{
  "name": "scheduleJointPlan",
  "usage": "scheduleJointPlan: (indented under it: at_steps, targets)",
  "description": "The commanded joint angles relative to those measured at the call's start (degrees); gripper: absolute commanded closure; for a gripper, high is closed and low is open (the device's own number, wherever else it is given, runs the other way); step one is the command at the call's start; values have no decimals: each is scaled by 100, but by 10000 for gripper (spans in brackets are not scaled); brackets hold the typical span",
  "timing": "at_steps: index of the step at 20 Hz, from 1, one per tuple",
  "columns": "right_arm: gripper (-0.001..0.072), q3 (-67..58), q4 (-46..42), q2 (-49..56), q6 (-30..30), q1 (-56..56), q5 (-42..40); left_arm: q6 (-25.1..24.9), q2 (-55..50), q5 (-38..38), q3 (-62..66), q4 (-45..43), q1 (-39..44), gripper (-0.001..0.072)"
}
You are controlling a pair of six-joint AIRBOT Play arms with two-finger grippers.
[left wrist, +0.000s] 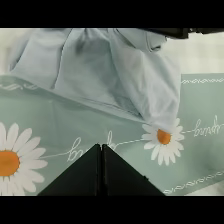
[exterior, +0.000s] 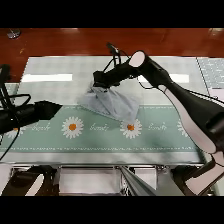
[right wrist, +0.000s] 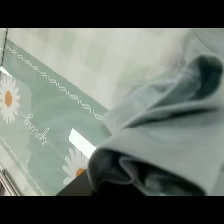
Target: Fold the shirts.
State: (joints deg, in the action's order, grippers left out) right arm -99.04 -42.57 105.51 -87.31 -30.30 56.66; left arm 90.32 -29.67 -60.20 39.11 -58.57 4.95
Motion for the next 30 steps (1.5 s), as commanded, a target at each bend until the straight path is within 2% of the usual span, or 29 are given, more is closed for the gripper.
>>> scheduleJointPlan:
  at_steps: [1,2,4,7,8,10,11,13,15,16,17,18,19,20,22,26,28,30]
  targets:
    - [197,-549,17,621,-267,-136,-219,188,-17,560,-573,-13,-15,688]
    - [91,-553,28,643,-369,-129,-339,186,-205,715,-581,-13,-15,688]
    - [91,-662,46,566,-404,92,72,184,-597,920,-577,37,-15,688]
    - [93,-850,-223,55,-221,968,1954,26,-1075,1001,-579,35,-15,688]
    - [99,-837,-1012,-273,-70,1283,2474,15,-1209,1029,-579,31,-17,688]
    - [98,-376,-3394,-1257,-468,1792,2822,17,-1399,1075,-581,33,-15,688]
    - [98,232,-4116,-1897,-782,2081,2643,17,-1445,1075,-581,33,-15,688]
    - [98,2166,-4503,-3331,-1478,2623,1484,13,-1460,1075,-581,31,-15,688]
    - [98,4597,-4142,-4769,-2813,2896,-179,13,-1462,1088,-581,28,-15,688]
    - [98,5683,-3436,-5313,-3241,2914,-1119,20,-1462,1165,-581,31,-15,688]
    - [98,6645,-2234,-5705,-3110,2870,-2076,24,-1462,1231,-581,39,-15,688]
    - [98,7259,-1091,-5831,-2656,2796,-2669,42,-1462,1281,-581,59,-15,688]
    - [98,7600,-221,-5764,-1958,2708,-2959,39,-1462,1335,-579,98,-15,688]
    - [98,7652,122,-5569,-1373,2667,-2979,39,-1462,1368,-579,125,-15,688]
    - [98,7401,323,-4900,-588,2658,-2527,39,-1462,1373,-581,120,-15,688]
    - [98,6323,1088,-3191,938,2614,-905,42,-1462,1370,-579,173,-15,688]
    - [98,5799,1414,-2494,1268,2614,-415,39,-1462,1368,-581,254,-13,688]
    - [98,5401,1464,-2024,1283,2601,-192,42,-1462,1370,-581,380,-4,688]
